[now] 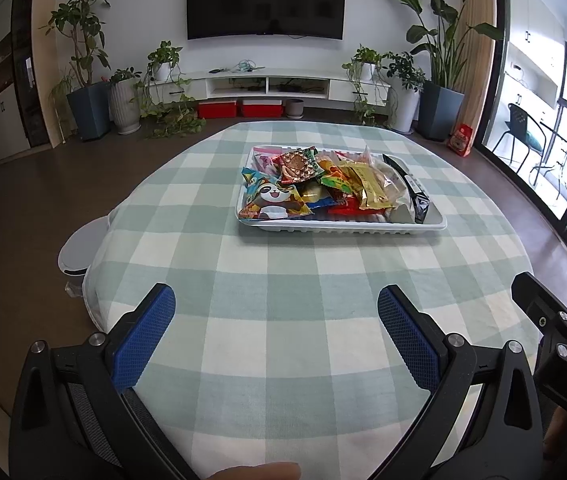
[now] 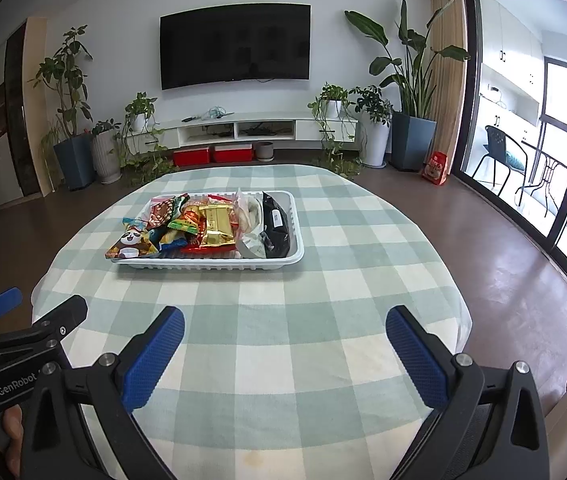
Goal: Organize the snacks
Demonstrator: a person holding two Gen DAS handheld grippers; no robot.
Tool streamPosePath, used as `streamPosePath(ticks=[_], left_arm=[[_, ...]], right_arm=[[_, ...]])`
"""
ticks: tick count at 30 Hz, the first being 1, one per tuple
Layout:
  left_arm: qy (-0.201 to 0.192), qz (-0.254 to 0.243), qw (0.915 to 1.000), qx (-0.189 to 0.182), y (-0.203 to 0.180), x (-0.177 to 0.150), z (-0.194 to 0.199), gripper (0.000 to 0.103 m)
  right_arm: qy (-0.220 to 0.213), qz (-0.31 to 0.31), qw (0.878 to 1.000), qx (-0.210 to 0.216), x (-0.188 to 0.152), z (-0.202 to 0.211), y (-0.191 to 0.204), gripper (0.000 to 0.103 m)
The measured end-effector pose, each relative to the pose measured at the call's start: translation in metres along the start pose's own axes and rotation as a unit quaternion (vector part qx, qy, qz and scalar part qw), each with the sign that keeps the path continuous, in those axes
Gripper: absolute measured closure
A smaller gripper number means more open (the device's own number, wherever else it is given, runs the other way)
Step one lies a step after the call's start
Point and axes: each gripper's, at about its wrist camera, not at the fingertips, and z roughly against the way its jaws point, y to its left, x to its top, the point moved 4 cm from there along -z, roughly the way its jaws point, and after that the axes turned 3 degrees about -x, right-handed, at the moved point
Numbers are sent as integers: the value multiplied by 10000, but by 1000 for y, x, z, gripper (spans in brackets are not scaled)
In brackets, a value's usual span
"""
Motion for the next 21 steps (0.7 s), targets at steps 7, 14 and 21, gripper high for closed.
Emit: streamPosePath(ticks=[7,14,21], left_arm=[[-3,8,10000,12,1,-1,-1,0],[2,0,10000,5,0,0,0,0],[2,0,10000,0,0,0,0,0]], right_arm=[[43,3,10000,4,-1,-2,0,0],[50,2,10000,3,-1,-2,1,0],[52,2,10000,4,-1,-2,1,0]])
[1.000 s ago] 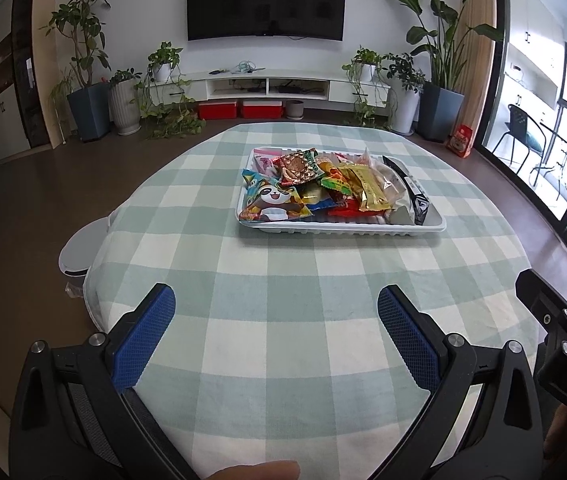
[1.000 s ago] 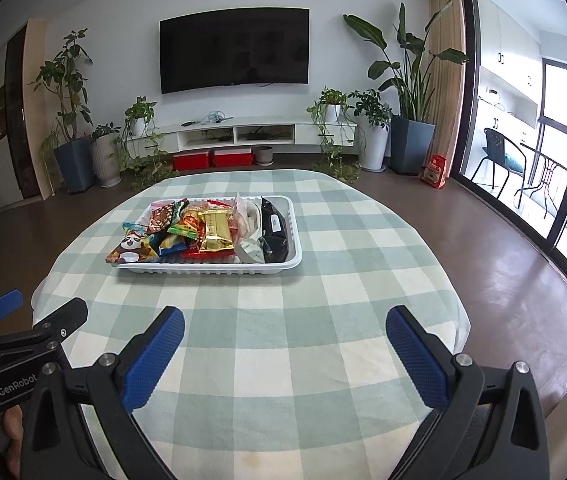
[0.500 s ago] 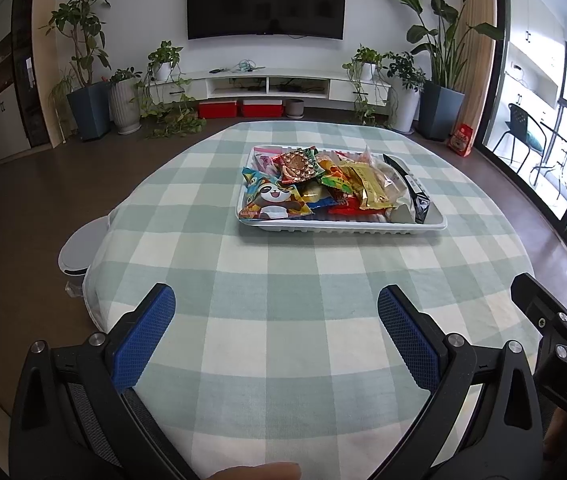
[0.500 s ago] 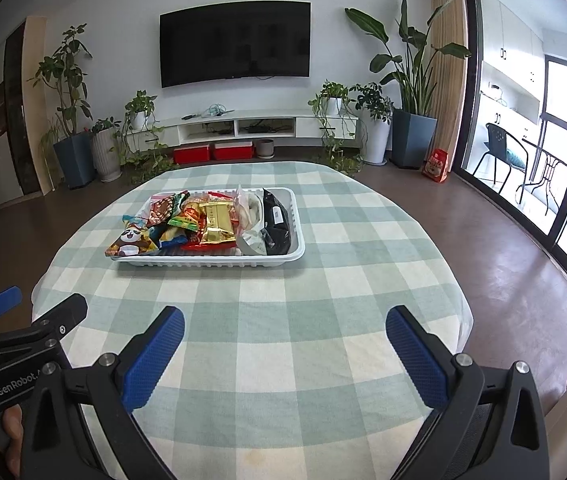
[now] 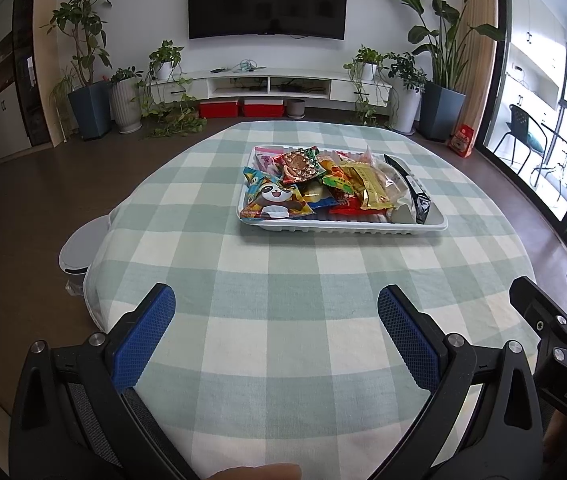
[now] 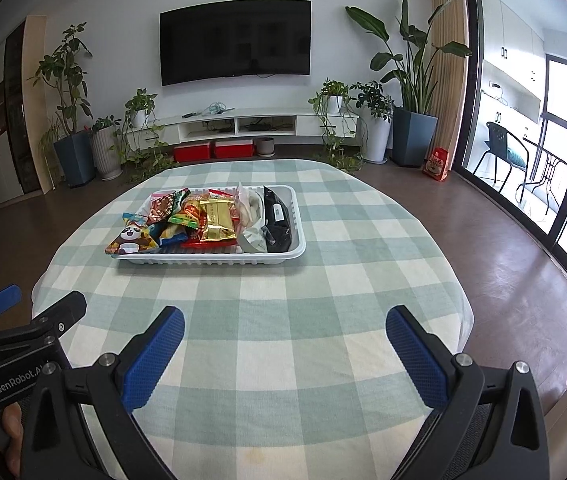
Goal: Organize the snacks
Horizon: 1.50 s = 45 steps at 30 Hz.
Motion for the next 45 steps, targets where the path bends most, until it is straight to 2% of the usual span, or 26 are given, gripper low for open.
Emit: streamPosePath(ticks=[45], left_arm=[[-30,29,10000,65,4,-5,-2,0]], right_arm=[[80,12,10000,47,-9,4,5,0]])
